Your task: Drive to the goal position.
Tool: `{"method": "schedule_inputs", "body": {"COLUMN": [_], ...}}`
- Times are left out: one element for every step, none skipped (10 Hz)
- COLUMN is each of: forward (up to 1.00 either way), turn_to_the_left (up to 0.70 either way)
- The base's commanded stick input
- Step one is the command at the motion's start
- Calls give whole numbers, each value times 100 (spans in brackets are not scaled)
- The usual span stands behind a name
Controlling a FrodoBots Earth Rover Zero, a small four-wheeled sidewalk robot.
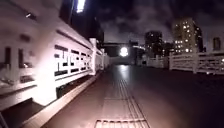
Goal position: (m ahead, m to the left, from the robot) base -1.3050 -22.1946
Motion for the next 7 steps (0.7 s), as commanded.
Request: {"method": "schedule_inputs", "body": {"forward": [45, 45, 45, 45, 45, 45, 45], "turn_to_the_left": [0, 0, 0, 0, 0, 0, 0]}}
